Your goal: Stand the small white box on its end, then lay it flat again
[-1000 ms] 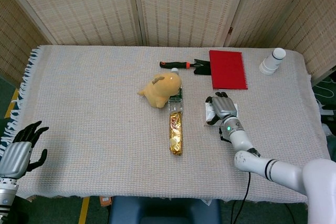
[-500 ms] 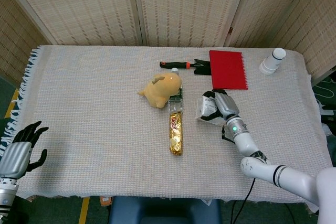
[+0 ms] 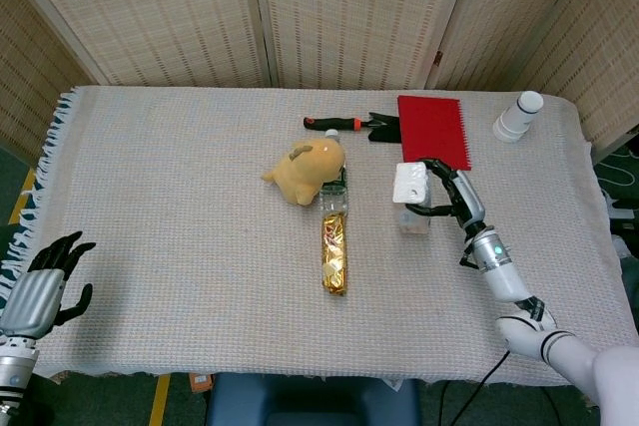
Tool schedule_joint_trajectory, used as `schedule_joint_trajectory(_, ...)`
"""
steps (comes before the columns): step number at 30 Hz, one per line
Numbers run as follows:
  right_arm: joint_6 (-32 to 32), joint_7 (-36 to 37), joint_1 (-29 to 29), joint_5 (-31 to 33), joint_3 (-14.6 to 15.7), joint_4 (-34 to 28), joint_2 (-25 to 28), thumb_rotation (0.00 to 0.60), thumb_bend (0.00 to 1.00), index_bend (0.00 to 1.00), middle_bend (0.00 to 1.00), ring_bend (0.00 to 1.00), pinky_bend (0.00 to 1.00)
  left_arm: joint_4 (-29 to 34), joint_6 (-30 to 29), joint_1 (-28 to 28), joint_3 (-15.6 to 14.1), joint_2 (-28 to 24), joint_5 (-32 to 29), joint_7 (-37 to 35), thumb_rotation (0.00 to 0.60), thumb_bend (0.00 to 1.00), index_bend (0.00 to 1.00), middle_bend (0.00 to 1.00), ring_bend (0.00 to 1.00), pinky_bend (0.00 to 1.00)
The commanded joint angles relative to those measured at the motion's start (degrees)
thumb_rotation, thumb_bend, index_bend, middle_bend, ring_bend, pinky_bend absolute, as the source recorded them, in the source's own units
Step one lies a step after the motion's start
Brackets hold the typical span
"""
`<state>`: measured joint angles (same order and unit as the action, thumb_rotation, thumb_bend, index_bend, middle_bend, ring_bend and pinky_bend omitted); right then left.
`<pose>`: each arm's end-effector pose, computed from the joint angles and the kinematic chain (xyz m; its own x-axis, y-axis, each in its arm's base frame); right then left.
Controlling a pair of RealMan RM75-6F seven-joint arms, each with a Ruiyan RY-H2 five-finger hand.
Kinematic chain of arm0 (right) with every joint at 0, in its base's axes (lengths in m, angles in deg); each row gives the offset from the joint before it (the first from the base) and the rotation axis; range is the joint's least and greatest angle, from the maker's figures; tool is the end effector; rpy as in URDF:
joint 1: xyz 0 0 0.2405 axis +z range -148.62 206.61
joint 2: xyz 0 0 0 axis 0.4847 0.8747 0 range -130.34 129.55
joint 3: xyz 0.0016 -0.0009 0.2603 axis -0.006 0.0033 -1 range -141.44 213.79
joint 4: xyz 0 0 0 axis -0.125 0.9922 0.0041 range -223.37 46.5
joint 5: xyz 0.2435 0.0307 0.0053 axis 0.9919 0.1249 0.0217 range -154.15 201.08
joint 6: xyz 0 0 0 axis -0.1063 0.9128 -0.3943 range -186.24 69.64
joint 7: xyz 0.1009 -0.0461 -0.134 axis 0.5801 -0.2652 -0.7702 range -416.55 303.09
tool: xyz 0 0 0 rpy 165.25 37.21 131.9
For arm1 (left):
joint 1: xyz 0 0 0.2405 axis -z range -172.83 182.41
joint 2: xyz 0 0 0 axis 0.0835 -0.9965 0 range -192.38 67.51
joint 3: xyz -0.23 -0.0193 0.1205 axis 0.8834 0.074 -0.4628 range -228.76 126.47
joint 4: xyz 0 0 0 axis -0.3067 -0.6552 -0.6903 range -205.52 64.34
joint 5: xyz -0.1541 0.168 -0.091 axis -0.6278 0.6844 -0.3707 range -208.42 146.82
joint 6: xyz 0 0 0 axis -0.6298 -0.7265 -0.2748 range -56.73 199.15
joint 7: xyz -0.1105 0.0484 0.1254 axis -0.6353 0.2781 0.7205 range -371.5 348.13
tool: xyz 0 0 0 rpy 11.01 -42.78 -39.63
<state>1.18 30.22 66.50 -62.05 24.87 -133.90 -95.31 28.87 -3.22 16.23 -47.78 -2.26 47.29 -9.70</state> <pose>-0.2675 -0.4467 0.0022 -0.7027 -0.2952 0.6474 -0.6696 -0.0330 -0.7419 -0.3120 0.2478 0.1170 0.3580 0.1455 0.9223 0.9320 0.0045 -0.3625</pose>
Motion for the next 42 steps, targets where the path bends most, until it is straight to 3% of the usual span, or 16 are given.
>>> schedule_joint_trajectory(1,6.2,8.5,-1.1,-7.2,3.7,15.0,-7.5,0.6,0.02,0.51,0.46,0.32,0.0,-0.2,0.3,0.1,0.0,0.2,-0.2,0.2,0.6,0.49,0.16,0.0,0.0,0.1)
schedule_joint_trajectory(10,5.5,13.9,0.2,-7.0,6.1,24.3,-12.4,0.6,0.05,0.51,0.47,0.33,0.0,-0.9,1.4,0.7,0.3,0.6,-1.7,0.7,0.6,0.49,0.16,0.0,0.0,0.1)
schedule_joint_trajectory(17,4.2,16.8,0.6,-6.6,6.9,27.1,-13.8,0.6,0.05,0.53,0.48,0.33,0.0,-1.1,1.5,0.7,0.3,0.7,-2.0,0.9,0.6,0.49,0.16,0.0,0.0,0.1)
schedule_joint_trajectory(24,1.9,17.0,0.2,-7.9,10.2,29.7,-14.0,0.6,0.05,0.53,0.48,0.34,0.0,-1.0,2.1,0.9,0.3,0.8,-2.6,1.6,0.6,0.49,0.16,0.0,0.0,0.1)
schedule_joint_trajectory(31,2.0,14.1,-0.8,-8.7,12.4,29.5,-12.5,0.6,0.05,0.53,0.48,0.34,0.0,-0.7,1.7,0.8,0.1,0.7,-2.2,1.6,0.6,0.49,0.16,0.0,0.0,0.1)
schedule_joint_trajectory(42,2.9,10.0,-2.7,-7.8,13.1,24.3,-8.2,0.6,0.05,0.52,0.48,0.34,0.0,0.0,1.0,0.6,-0.2,0.7,-1.0,1.9,0.6,0.49,0.16,0.0,0.0,0.1)
